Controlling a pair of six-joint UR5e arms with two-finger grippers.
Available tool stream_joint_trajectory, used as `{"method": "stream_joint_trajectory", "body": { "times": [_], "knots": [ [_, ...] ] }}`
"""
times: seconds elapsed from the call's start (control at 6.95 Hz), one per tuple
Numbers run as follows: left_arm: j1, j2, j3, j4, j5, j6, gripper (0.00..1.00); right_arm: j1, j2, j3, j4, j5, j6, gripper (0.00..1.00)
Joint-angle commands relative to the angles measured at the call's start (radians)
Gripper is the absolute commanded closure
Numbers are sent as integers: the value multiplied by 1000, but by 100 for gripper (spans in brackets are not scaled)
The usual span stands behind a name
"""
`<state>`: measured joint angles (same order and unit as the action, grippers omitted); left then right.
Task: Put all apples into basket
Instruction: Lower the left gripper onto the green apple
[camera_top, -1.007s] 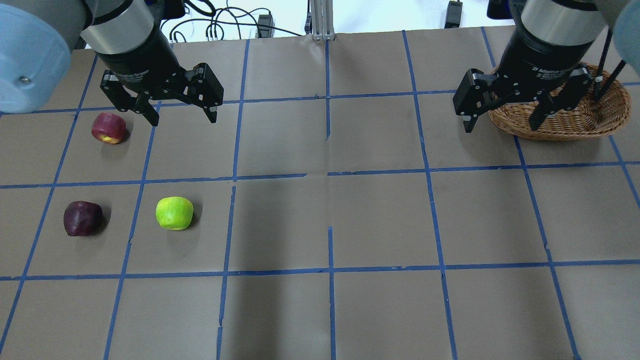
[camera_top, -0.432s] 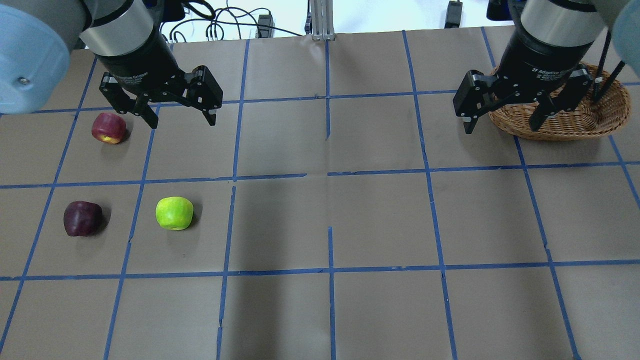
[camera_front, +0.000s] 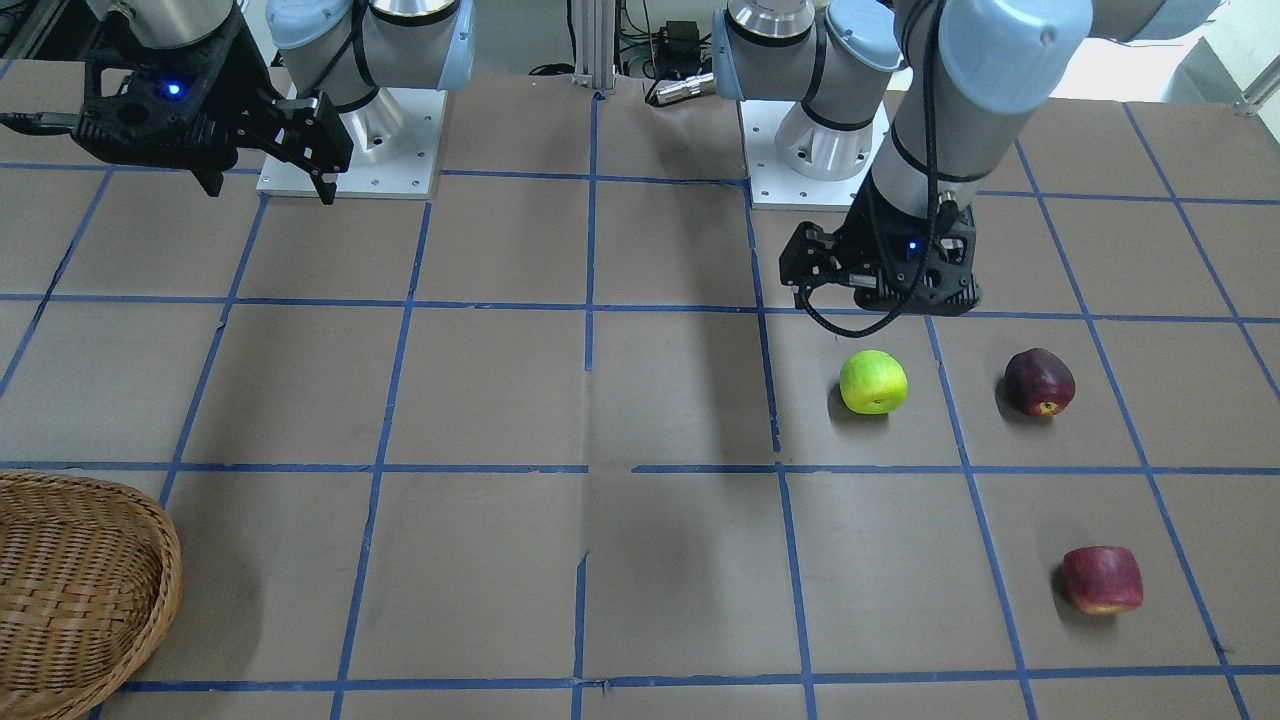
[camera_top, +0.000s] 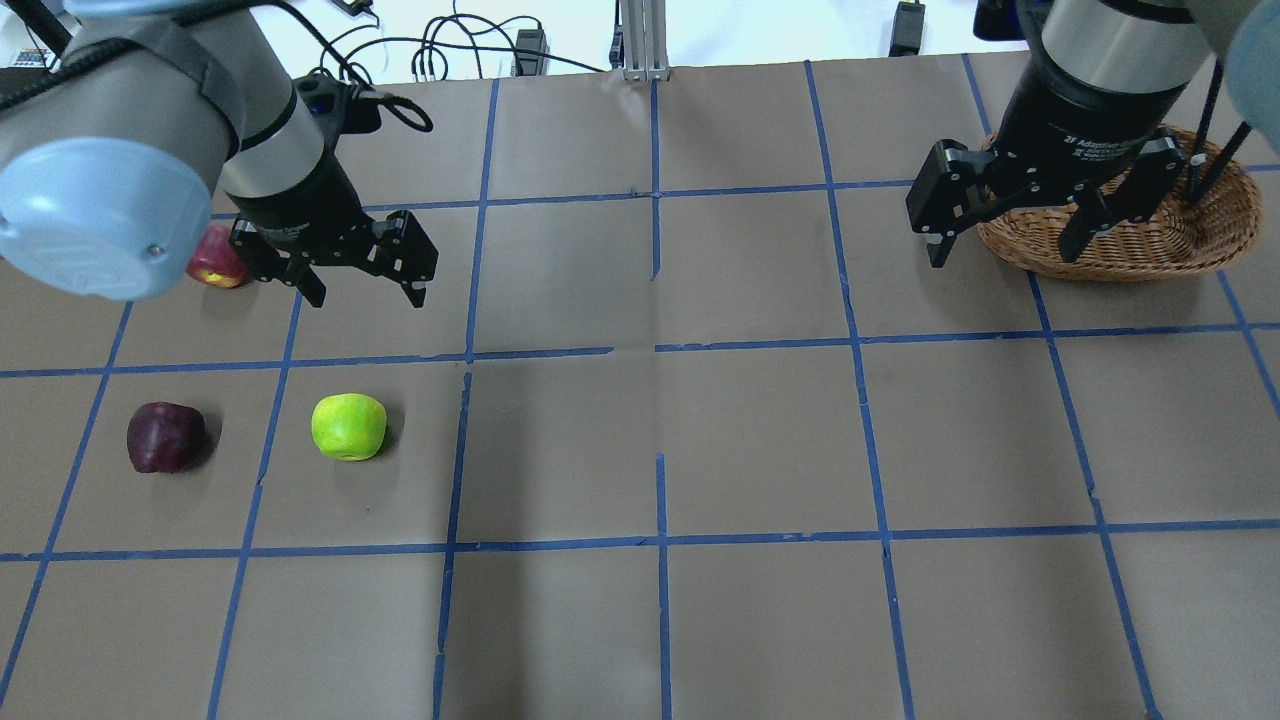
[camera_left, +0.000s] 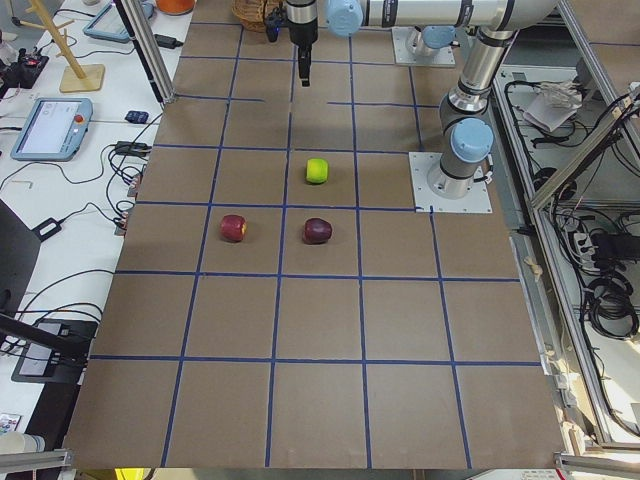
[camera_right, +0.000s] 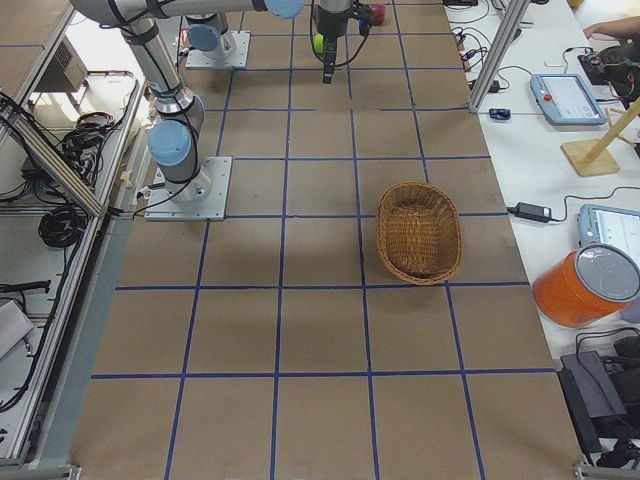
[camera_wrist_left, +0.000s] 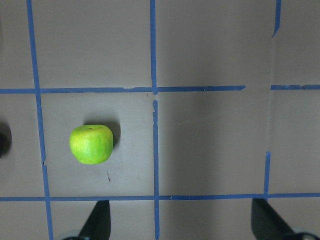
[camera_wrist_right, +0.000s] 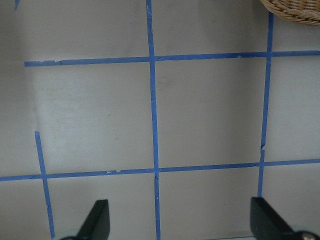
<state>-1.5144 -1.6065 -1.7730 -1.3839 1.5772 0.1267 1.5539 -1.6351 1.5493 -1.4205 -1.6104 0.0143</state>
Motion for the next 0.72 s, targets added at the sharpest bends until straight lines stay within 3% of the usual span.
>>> {"method": "stream_joint_trajectory", "body": {
  "times": [0.0,0.14,0.29,0.58],
  "knots": [
    [184,-25,-290,377,1,231,0,0,1,0,-1,-3,-1,0],
    [206,-36,-390,481,0,267,0,0,1,0,-1,-3,-1,0],
    [207,-59,-429,488,0,264,0,0,4,0,-1,-2,-17,0],
    [207,-113,-427,517,-2,255,0,0,5,0,-3,-2,-19,0]
  ]
}}
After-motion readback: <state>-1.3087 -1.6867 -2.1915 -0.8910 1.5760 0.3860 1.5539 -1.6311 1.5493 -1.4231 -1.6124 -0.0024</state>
